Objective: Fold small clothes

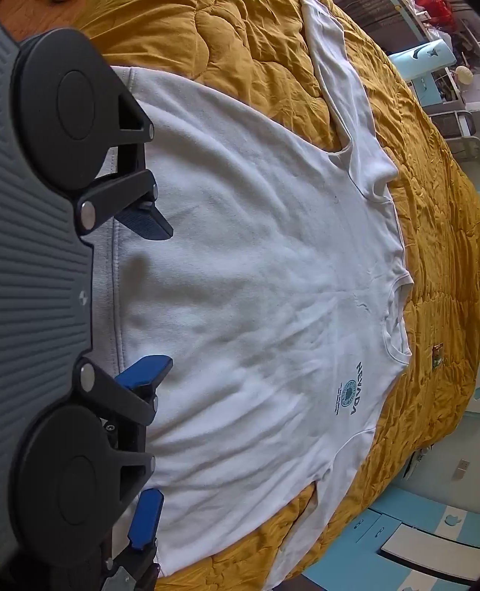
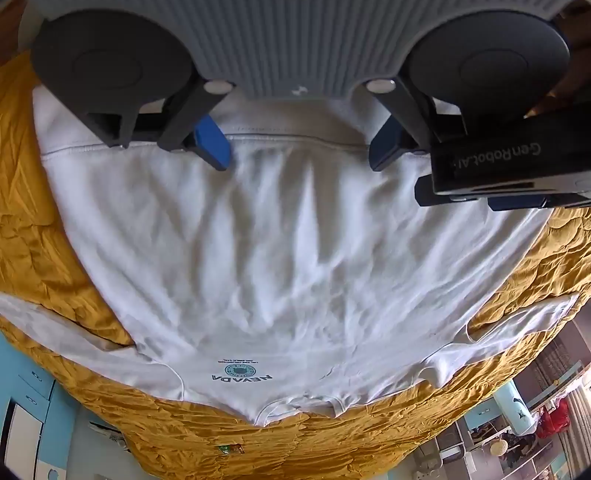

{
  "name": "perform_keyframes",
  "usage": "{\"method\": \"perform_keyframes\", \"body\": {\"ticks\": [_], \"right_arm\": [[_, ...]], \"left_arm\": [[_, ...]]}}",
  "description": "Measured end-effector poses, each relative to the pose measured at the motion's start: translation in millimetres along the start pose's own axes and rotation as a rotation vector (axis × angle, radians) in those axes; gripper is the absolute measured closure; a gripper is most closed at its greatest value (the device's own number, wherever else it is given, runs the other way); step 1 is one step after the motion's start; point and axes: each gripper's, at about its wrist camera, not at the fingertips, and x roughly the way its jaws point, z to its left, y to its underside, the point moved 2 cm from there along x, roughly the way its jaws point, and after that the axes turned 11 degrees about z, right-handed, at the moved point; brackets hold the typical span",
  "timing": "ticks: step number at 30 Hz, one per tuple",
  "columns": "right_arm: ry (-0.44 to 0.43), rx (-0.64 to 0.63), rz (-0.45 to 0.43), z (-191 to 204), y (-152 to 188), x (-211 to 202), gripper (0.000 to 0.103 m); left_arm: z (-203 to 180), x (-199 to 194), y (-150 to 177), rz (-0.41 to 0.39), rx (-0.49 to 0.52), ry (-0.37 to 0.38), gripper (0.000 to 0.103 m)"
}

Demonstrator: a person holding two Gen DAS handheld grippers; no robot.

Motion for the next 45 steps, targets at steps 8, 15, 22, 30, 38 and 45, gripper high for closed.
{"method": "perform_keyframes", "body": {"ticks": [8, 15, 22, 30, 38, 45], "right_arm": [[-0.008, 0.028, 0.001, 1.2, 4.5, -5.9, 0.024], [-0.020, 0.014, 0.021, -0.7, 6.6, 0.2, 0.022], [-0.009, 0.002, 0.027, 1.7, 3.5, 3.3, 0.022], [-0.005, -0.005, 0.028, 3.2, 3.3, 3.3, 0.021], [-0.003, -0.008, 0.029, 4.4, 3.0, 2.9, 0.021], [-0.001, -0.012, 0.030, 5.3, 2.8, 3.4, 0.021]], "left_arm": [[-4.7, 4.1, 0.2, 0.009, 0.000, 0.027, 0.020], [-1.2, 1.5, 0.5, 0.015, 0.009, 0.037, 0.020], [0.0, 2.7, 0.5, 0.021, 0.008, 0.035, 0.019], [0.7, 1.7, 0.7, 0.019, 0.014, 0.029, 0.019], [1.9, 2.9, 0.6, 0.024, 0.015, 0.029, 0.019], [0.9, 3.8, 1.2, 0.028, 0.017, 0.025, 0.019]]}}
